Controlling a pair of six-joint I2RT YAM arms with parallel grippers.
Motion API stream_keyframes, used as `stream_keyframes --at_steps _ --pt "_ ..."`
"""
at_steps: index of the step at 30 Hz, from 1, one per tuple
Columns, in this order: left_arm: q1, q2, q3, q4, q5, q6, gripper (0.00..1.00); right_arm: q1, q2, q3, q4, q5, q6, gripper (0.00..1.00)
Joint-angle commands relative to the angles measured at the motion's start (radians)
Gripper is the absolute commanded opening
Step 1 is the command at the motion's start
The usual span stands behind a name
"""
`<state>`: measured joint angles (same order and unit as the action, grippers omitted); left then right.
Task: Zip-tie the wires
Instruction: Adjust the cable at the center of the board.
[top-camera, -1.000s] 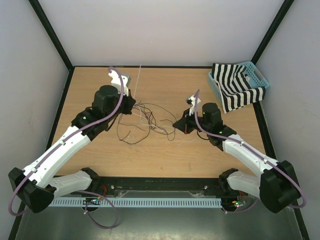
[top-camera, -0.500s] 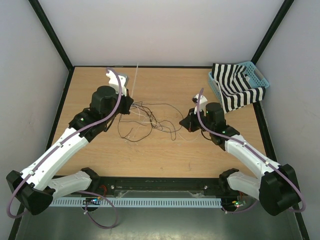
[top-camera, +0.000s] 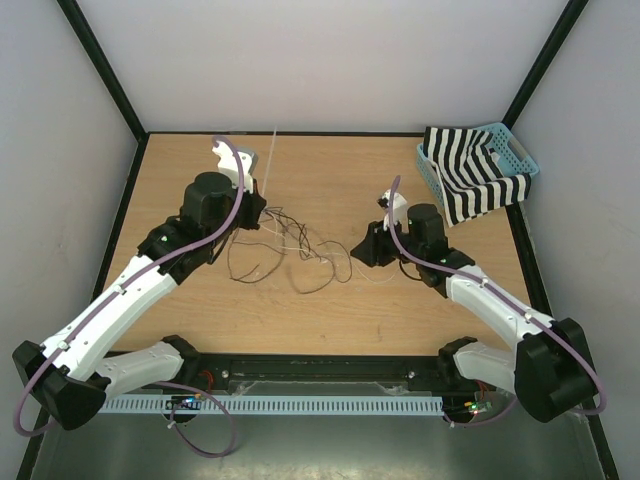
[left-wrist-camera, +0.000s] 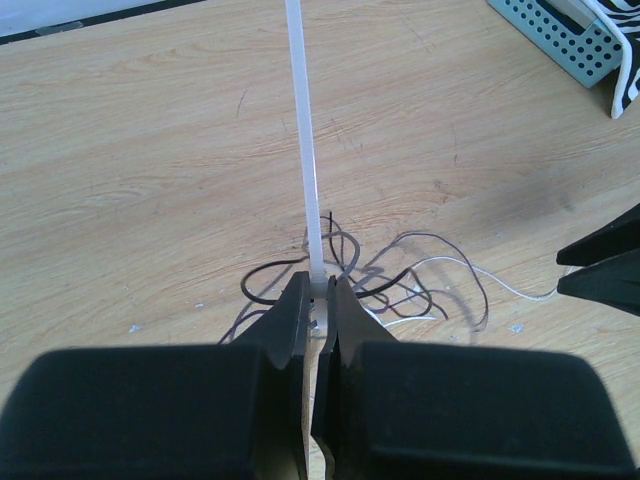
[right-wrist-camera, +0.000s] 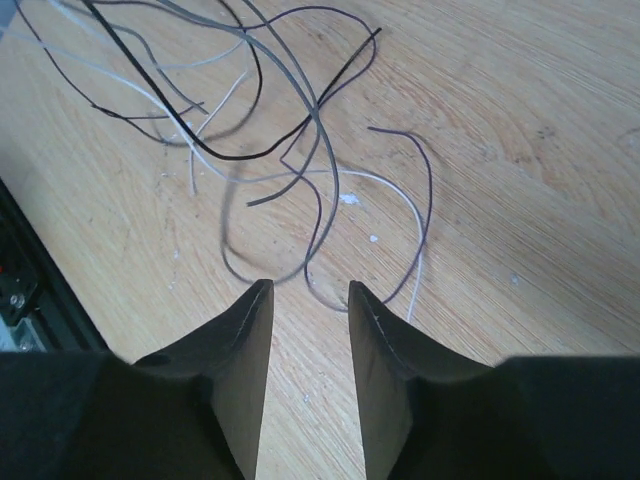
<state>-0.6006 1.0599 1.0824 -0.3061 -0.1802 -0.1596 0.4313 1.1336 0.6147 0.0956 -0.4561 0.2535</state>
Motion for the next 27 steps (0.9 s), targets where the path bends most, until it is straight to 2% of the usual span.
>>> stream_keyframes --at_steps 1,5,10,19,27 --pt "0.005 -0.004 0.036 0.021 0.005 -0.003 0.00 -0.003 -0.013 0.056 0.054 -0.080 0.010 0.49" --pt "0.005 -0.003 0.035 0.023 0.012 -0.012 0.00 -0.002 -0.017 0.076 0.118 -0.100 0.035 0.52" --pt "0.005 0.005 0.034 0.025 0.024 -0.021 0.00 0.016 0.022 0.072 0.311 -0.187 0.121 0.51" --pt "0.004 0.005 0.032 0.025 0.033 -0.027 0.00 0.124 0.173 0.119 0.586 -0.176 0.138 0.48" --pt "0.002 0.012 0.024 0.031 0.038 -0.037 0.00 0.220 0.273 0.200 0.632 -0.215 0.151 0.45"
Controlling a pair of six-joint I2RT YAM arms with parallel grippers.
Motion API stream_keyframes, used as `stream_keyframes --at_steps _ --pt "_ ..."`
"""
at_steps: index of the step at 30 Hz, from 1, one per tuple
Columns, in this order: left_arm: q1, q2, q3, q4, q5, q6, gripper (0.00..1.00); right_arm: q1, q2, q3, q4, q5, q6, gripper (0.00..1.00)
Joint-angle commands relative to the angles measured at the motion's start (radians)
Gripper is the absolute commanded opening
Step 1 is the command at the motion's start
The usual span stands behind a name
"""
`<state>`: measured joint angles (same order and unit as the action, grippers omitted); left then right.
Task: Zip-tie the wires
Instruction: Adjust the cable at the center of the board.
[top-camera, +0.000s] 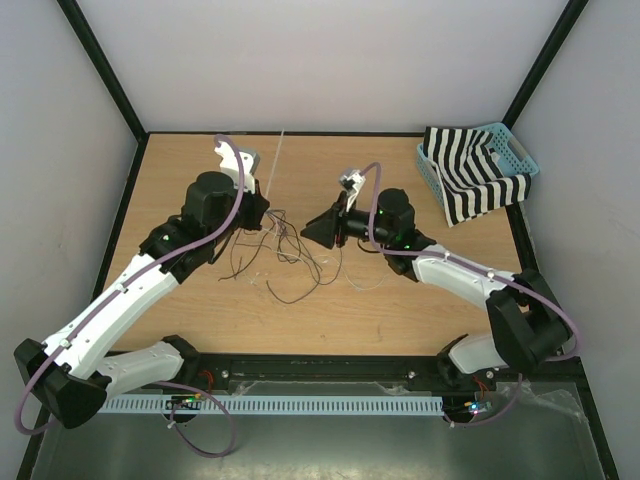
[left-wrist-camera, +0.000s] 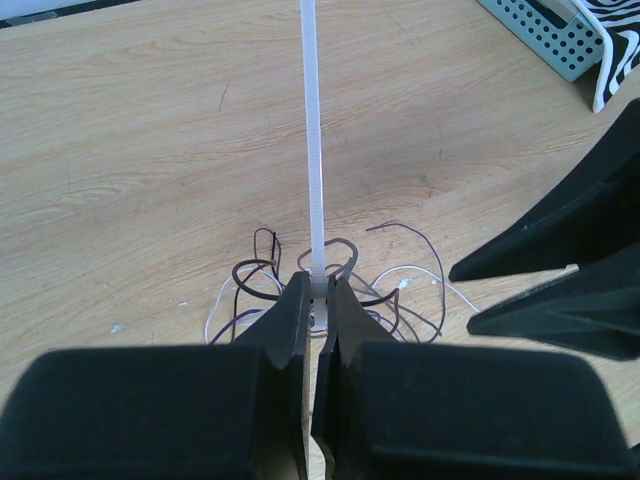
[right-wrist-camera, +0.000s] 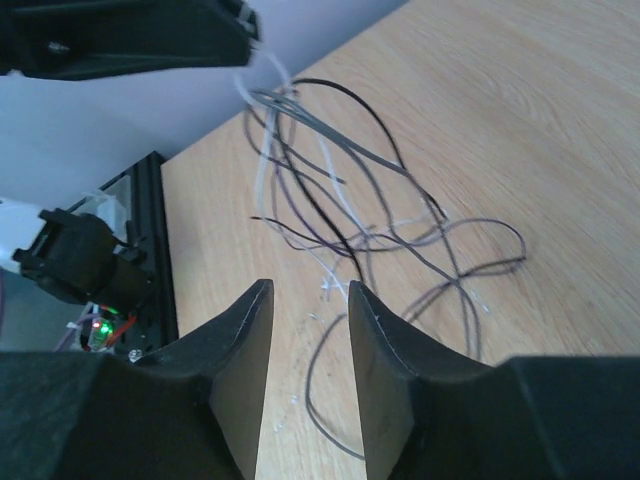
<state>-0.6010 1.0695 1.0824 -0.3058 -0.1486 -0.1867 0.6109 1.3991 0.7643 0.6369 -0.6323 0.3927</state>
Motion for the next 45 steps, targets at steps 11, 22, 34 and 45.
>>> stream_keyframes --at_steps 11,22,34,45 --pt "0.003 0.001 0.012 0.042 0.017 -0.015 0.00 0.092 0.004 0.057 0.034 0.093 -0.115 0.48" --pt "0.003 -0.002 0.013 0.042 0.015 -0.014 0.00 0.092 0.080 0.100 -0.008 -0.029 -0.105 0.34" --pt "0.001 -0.001 0.013 0.041 0.016 -0.014 0.00 0.093 0.148 0.117 0.016 0.005 -0.144 0.48" --pt "0.001 0.008 0.014 0.040 0.031 -0.023 0.00 0.109 0.175 0.133 0.058 0.022 -0.209 0.55"
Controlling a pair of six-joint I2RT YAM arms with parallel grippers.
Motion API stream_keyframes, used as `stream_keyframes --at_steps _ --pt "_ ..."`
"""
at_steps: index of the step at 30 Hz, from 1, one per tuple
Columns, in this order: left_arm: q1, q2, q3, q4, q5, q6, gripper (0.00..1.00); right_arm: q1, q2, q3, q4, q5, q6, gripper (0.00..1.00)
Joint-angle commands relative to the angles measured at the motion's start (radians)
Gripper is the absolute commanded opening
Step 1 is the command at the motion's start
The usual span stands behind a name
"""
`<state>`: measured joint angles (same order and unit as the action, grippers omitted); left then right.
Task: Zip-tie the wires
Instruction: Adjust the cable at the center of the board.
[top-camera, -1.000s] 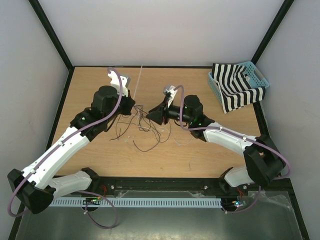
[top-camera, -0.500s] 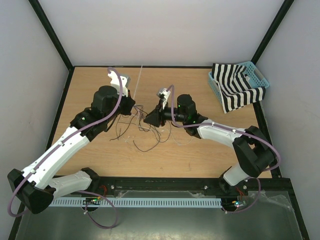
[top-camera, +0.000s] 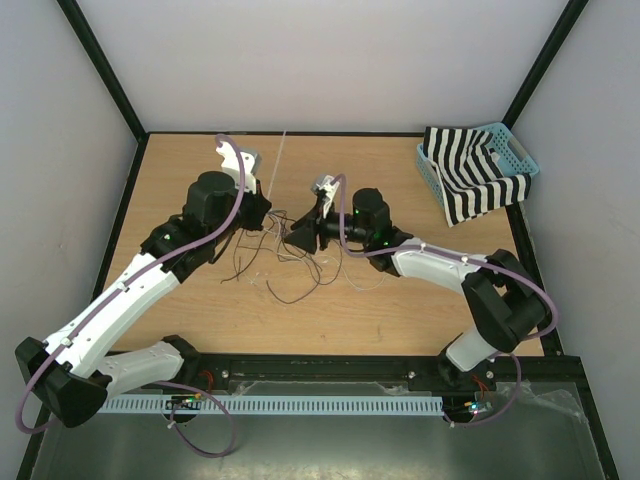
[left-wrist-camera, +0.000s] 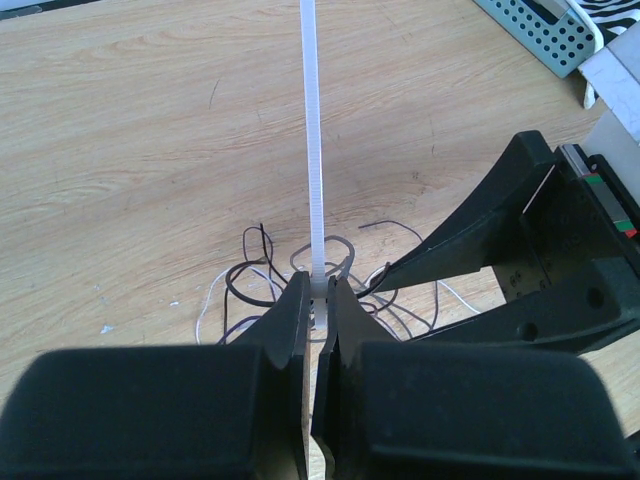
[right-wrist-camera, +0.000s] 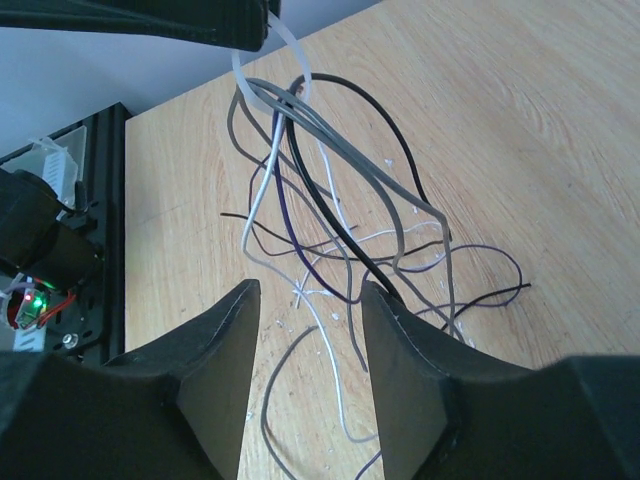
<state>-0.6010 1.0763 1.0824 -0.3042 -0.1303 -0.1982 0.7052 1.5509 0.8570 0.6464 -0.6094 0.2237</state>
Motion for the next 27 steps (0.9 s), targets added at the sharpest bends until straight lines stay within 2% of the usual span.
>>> stream_keyframes --at_steps 1,6,10,13,17,20,27 --pt "0.001 0.001 0.014 0.039 0.012 -0.013 0.00 0.017 0.025 0.042 0.048 0.006 -0.044 0.56" --pt "0.000 0.005 0.014 0.040 0.021 -0.018 0.00 0.021 0.034 0.063 0.047 0.012 -0.068 0.56" --pt "-0.002 0.007 0.015 0.041 0.027 -0.022 0.00 0.029 0.050 0.078 0.047 0.009 -0.081 0.51" --pt "-0.003 0.006 0.017 0.040 0.026 -0.025 0.00 0.030 0.066 0.086 0.049 -0.005 -0.079 0.41" --pt "-0.005 0.003 0.018 0.042 0.019 -0.023 0.00 0.030 0.062 0.077 0.045 -0.021 -0.073 0.14" --pt "-0.005 0.001 0.017 0.041 0.011 -0.019 0.00 0.030 0.033 0.048 0.028 -0.016 -0.083 0.00" --pt "-0.003 -0.003 0.016 0.041 -0.019 -0.008 0.00 0.030 -0.052 -0.057 -0.009 -0.003 -0.086 0.00"
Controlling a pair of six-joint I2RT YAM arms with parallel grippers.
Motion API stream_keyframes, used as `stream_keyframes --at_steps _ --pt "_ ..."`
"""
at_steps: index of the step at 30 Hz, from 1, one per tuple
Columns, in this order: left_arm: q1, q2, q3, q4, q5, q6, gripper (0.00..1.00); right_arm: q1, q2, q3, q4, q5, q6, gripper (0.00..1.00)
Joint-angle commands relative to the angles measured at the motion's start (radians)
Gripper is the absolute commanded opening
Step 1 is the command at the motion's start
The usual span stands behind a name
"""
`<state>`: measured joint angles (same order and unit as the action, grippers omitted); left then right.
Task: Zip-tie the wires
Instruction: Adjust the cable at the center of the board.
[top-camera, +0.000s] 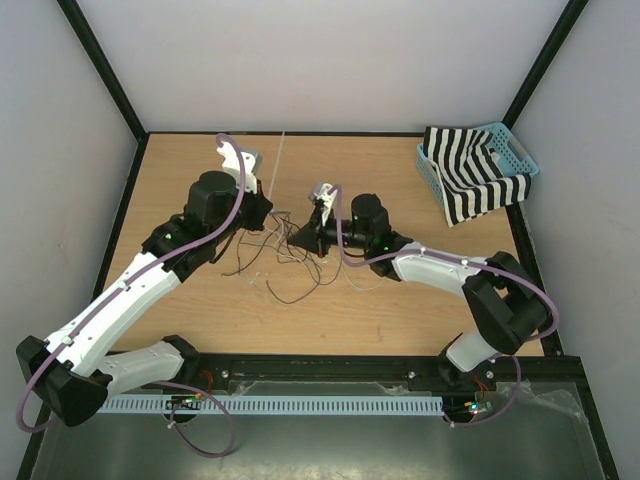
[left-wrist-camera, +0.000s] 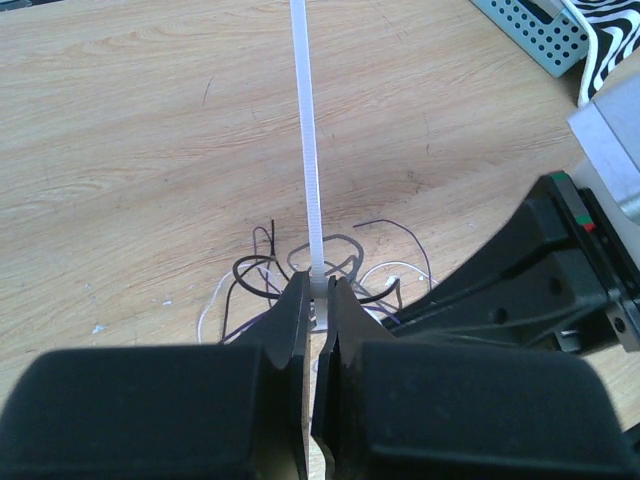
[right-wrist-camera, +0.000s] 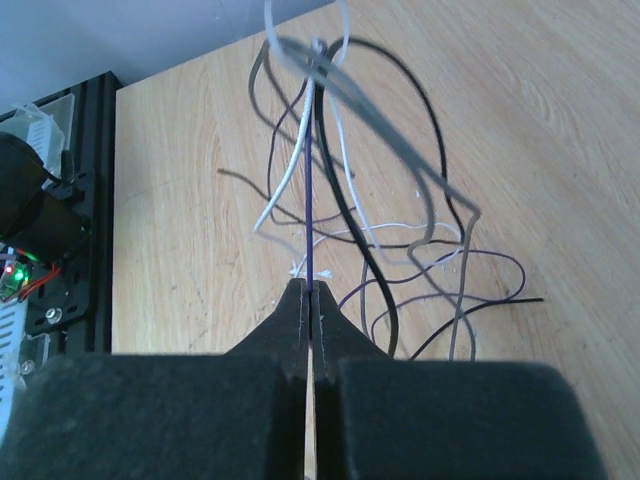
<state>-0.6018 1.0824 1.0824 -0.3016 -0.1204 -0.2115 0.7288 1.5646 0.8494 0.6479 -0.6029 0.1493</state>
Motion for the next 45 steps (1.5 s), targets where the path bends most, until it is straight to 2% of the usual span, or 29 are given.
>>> stream_keyframes --at_steps 1,24,45 --pt "-0.003 -0.009 0.015 0.039 -0.029 0.007 0.00 0.006 -0.076 -0.059 -0.018 -0.008 -0.012 0.00" --pt "0.001 -0.011 0.014 0.039 -0.045 0.017 0.00 -0.001 -0.308 -0.187 -0.212 0.146 -0.083 0.00" --pt "0.014 -0.003 0.015 0.037 -0.043 0.018 0.00 -0.050 -0.474 -0.332 -0.281 0.244 -0.095 0.00"
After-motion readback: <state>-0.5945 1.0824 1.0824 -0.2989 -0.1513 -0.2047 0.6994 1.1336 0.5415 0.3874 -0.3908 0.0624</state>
